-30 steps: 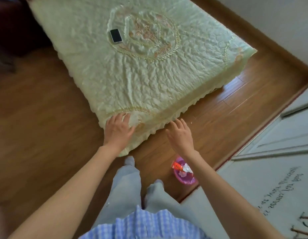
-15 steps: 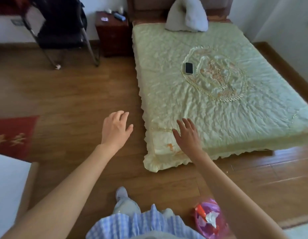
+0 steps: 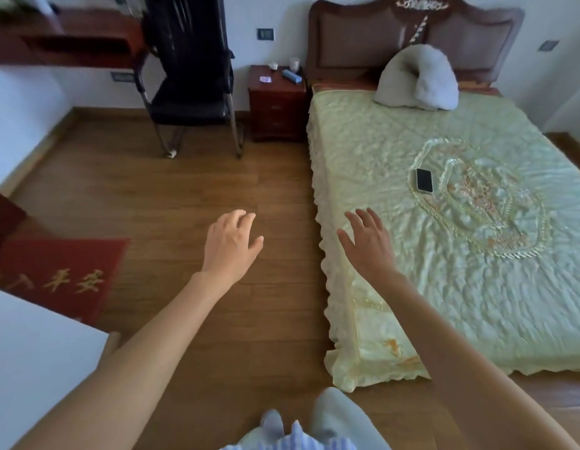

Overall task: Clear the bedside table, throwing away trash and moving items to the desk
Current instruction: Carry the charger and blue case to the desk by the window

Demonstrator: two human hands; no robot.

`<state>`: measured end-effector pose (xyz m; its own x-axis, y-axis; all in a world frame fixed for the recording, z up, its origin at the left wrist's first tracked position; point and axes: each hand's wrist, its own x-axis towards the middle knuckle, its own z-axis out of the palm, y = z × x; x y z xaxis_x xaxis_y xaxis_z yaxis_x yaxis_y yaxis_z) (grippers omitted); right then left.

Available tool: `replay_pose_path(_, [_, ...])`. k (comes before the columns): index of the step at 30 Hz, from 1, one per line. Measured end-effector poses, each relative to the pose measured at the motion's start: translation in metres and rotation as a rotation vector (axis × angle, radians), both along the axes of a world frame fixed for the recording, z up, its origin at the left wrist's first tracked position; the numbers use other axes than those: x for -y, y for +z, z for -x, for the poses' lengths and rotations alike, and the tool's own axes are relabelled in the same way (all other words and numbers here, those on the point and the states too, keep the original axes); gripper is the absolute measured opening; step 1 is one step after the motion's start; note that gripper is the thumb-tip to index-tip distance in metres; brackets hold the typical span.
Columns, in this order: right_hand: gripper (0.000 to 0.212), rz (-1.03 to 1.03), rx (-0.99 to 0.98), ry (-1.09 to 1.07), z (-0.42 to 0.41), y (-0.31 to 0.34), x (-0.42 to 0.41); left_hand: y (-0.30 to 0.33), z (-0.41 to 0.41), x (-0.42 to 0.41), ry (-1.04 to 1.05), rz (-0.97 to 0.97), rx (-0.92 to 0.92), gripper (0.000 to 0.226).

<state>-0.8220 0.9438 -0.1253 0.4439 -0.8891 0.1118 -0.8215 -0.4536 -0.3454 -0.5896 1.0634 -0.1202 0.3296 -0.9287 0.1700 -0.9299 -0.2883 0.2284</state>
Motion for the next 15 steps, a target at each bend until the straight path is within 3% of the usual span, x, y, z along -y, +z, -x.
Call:
replay_pose_path(7, [0.049, 0.014, -0.016, 0.096, -0.077, 0.009, 0.059, 0.003, -0.07, 0.053, 0.07, 0.002, 0.005, 0.05])
replay_pose_path(15, [0.05, 0.02, 0.017, 0.148, -0.152, -0.002, 0.193, 0.004, -0.136, 0.178, 0.111, -0.026, 0.066, 0.051])
